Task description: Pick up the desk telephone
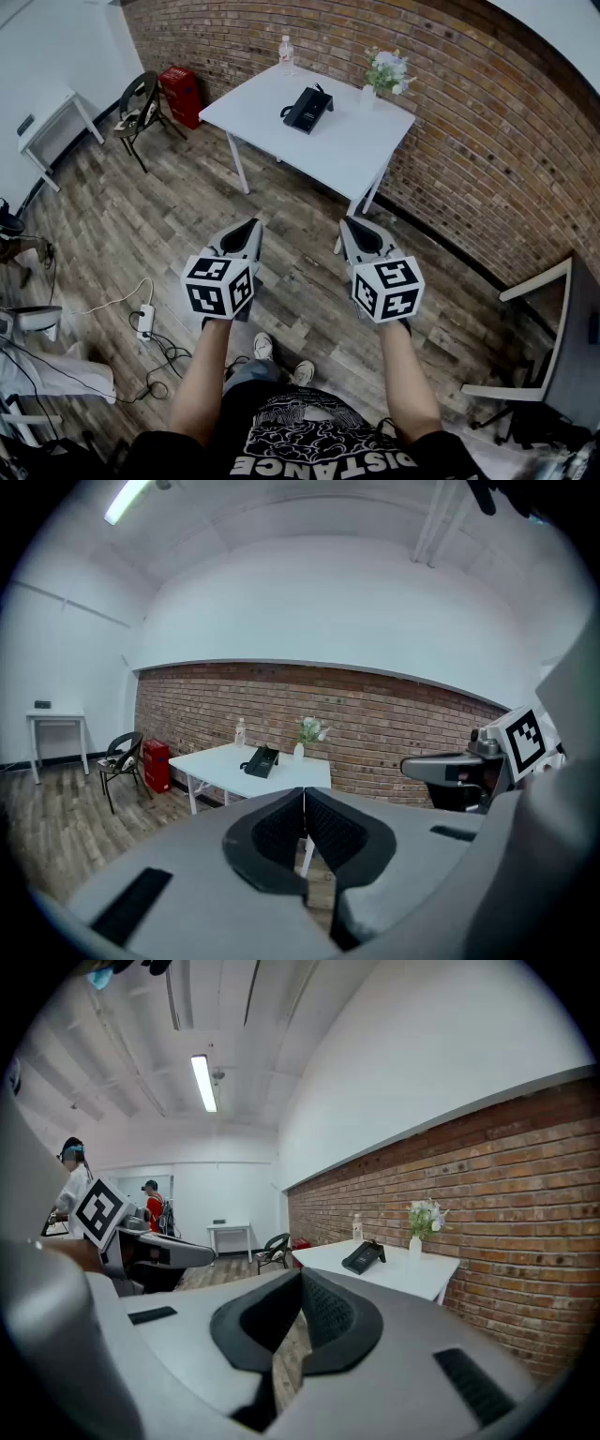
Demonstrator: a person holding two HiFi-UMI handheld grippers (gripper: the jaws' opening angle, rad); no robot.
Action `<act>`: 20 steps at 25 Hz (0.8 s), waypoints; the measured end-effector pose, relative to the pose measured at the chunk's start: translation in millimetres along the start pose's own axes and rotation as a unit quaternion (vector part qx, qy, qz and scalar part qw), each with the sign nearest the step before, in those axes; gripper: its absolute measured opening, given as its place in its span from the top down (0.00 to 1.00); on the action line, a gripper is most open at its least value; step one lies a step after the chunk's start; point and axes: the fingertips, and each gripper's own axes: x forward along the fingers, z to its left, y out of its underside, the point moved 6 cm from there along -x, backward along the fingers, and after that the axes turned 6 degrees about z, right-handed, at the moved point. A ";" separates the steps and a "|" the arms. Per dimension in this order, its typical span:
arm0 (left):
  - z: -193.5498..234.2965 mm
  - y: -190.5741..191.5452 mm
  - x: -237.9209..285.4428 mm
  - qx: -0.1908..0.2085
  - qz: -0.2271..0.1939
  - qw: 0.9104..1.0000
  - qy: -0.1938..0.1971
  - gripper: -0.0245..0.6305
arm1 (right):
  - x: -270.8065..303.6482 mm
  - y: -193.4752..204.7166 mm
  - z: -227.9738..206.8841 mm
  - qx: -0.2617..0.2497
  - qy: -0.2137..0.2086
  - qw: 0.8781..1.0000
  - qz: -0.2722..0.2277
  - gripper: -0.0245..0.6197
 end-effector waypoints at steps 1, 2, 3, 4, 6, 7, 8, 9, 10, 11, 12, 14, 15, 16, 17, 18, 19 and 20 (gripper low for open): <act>0.7 0.8 -0.8 0.000 0.001 1.000 0.000 0.95 | 0.1 0.5 0.9 0.002 0.000 1.000 -0.001 0.96; 1.4 1.5 -1.3 0.000 0.001 1.000 0.000 0.95 | 0.4 1.0 1.6 0.004 0.000 1.000 -0.002 0.96; 2.3 1.8 -1.5 0.000 0.001 1.000 0.001 0.95 | 1.0 1.2 2.1 0.005 0.000 1.000 -0.003 0.96; 3.4 1.7 -1.2 0.000 0.001 1.000 0.001 0.95 | 2.2 1.4 2.4 0.005 0.001 1.000 -0.003 0.96; 6.9 0.7 0.9 0.001 0.000 1.000 0.003 0.95 | 6.4 1.8 3.2 0.004 0.003 1.000 -0.002 0.96; 9.4 0.0 2.5 0.000 0.000 1.000 0.005 0.95 | 9.3 1.8 3.7 0.004 0.003 1.000 -0.001 0.96; 12.3 -1.0 4.4 -0.001 -0.001 1.000 0.007 0.95 | 12.8 1.6 4.4 0.004 0.003 1.000 0.001 0.96; 15.5 -2.2 6.6 -0.002 -0.002 1.000 0.009 0.95 | 16.7 1.1 5.0 0.003 0.002 1.000 0.003 0.96; 18.8 -3.5 9.1 -0.002 -0.004 1.000 0.012 0.95 | 20.9 0.6 5.4 0.003 0.002 1.000 0.004 0.96; 21.9 -4.9 12.0 -0.003 -0.005 1.000 0.016 0.95 | 25.0 0.2 5.6 0.003 0.001 1.000 0.006 0.96; 25.2 -6.2 15.1 -0.005 -0.005 1.000 0.020 0.95 | 29.2 -0.3 5.5 0.004 0.002 1.000 0.008 0.96; 32.5 -8.2 21.9 -0.006 -0.004 1.000 0.027 0.95 | 38.1 -1.4 5.0 0.005 0.005 1.000 0.011 0.96; 36.7 -9.2 25.8 -0.006 -0.002 1.000 0.029 0.95 | 43.0 -2.2 4.4 0.005 0.007 1.000 0.013 0.96; 41.1 -10.2 30.1 -0.007 -0.001 0.999 0.031 0.94 | 48.2 -3.2 3.5 0.005 0.009 1.000 0.013 0.96; 45.8 -11.4 34.7 -0.007 0.000 0.999 0.032 0.94 | 53.6 -4.3 2.3 0.005 0.011 1.000 0.014 0.96; 50.6 -12.6 39.5 -0.008 0.000 0.999 0.034 0.94 | 59.3 -5.4 0.9 0.007 0.013 1.000 0.014 0.95; 55.4 -14.1 44.8 -0.008 0.001 0.999 0.036 0.94 | 65.0 -6.6 -0.6 0.010 0.014 1.000 0.013 0.94; 60.1 -16.1 50.9 -0.009 0.003 0.999 0.039 0.92 | 70.9 -8.1 -2.6 0.013 0.015 1.000 0.012 0.93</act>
